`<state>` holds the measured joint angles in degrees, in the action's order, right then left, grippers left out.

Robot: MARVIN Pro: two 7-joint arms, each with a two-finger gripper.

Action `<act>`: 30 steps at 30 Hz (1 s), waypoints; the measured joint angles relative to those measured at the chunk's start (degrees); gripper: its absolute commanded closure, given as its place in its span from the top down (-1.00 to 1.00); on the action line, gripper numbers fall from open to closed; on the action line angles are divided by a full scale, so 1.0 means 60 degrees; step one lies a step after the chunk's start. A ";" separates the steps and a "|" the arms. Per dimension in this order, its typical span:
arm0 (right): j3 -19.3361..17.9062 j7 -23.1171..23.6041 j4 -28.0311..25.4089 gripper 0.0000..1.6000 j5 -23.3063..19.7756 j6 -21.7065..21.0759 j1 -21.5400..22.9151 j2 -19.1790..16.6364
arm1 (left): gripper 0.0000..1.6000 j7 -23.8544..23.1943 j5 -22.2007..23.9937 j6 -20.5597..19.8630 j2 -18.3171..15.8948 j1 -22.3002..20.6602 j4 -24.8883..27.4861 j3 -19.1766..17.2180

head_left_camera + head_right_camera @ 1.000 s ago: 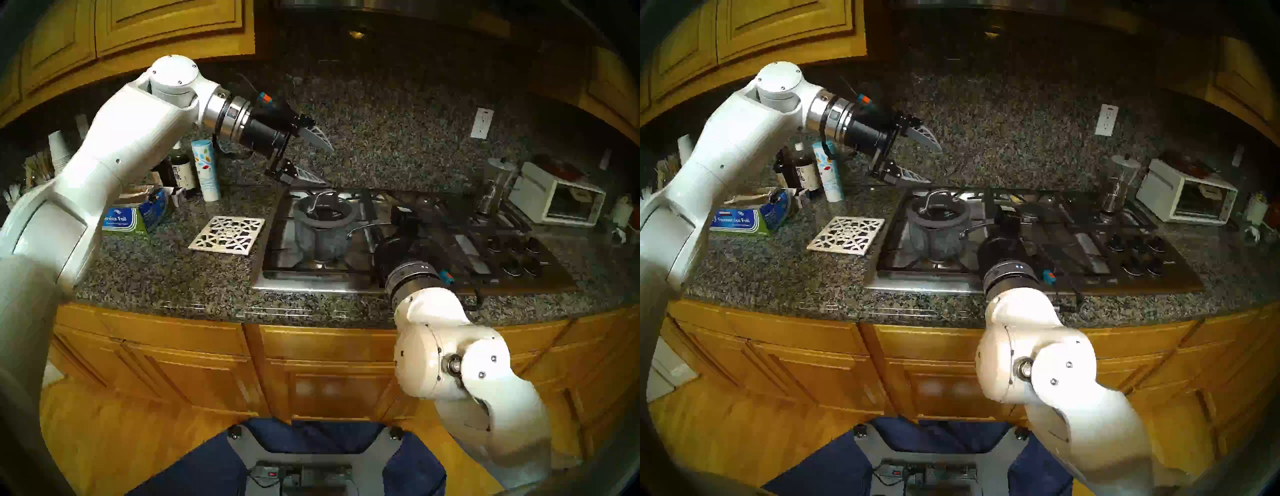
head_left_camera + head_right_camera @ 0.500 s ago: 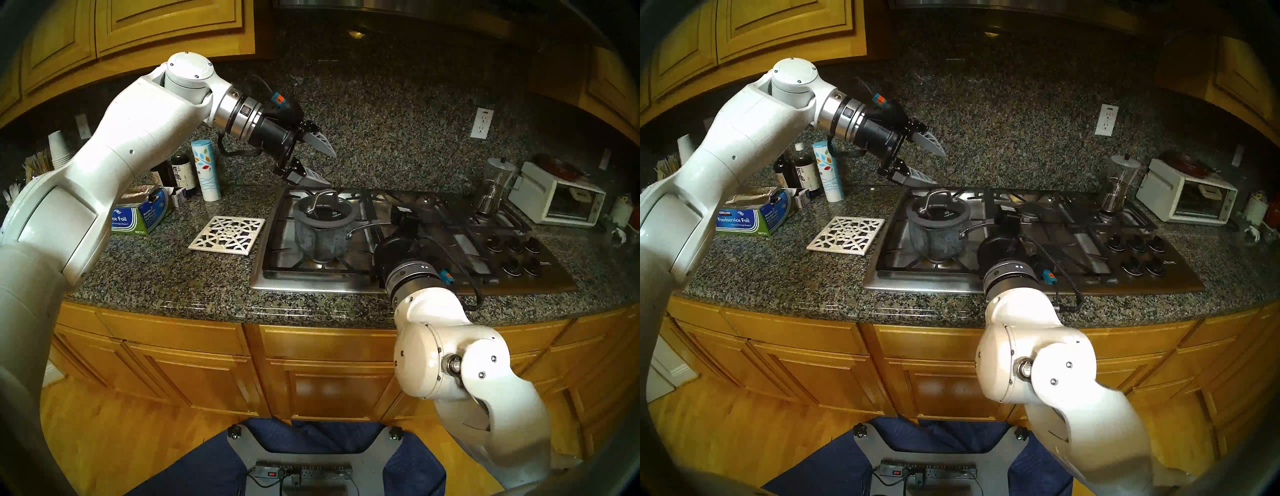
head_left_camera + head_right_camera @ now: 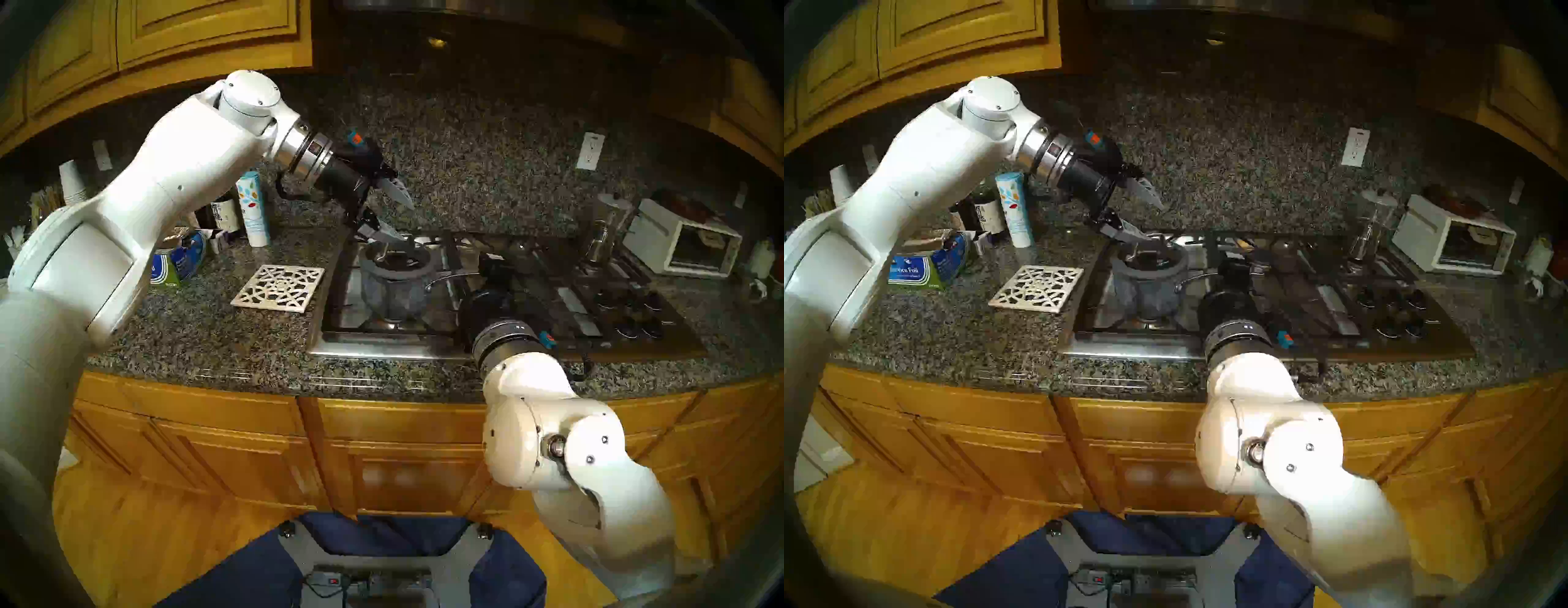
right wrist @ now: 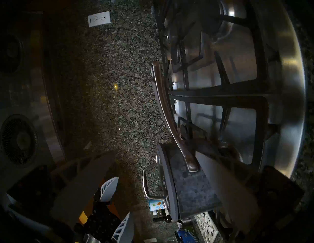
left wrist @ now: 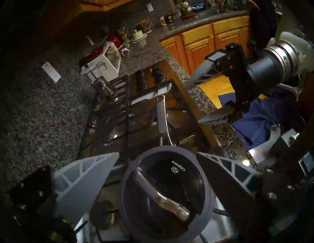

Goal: Pick up the pot, put it on the stove, take off the pot lid

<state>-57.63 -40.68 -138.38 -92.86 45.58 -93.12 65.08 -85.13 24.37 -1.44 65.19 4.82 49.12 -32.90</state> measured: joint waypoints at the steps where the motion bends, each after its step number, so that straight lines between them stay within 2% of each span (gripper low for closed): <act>1: 0.0000 0.0000 0.0000 1.00 0.0000 0.0000 0.0000 0.0000 | 1.00 0.0000 0.0005 -0.0105 0.0020 -0.0001 -0.0004 0.0025; 13: 0.0000 0.0000 0.0000 1.00 0.0001 0.0000 0.0000 0.0000 | 1.00 0.0005 0.0014 -0.1866 0.0308 -0.0199 -0.0737 0.0201; 22: 0.0000 0.0000 0.0000 1.00 0.0001 0.0000 0.0000 0.0000 | 1.00 0.0008 -0.0012 -0.2784 0.0458 -0.0360 -0.0983 0.0287; 30: 0.0000 0.0000 0.0000 1.00 0.0004 0.0000 0.0000 0.0000 | 1.00 0.0150 -0.0080 -0.3321 0.0506 -0.0385 -0.0771 0.0345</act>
<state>-57.63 -40.68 -138.38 -92.83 45.58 -93.12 65.08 -84.23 23.89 -21.36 68.22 2.51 44.49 -30.83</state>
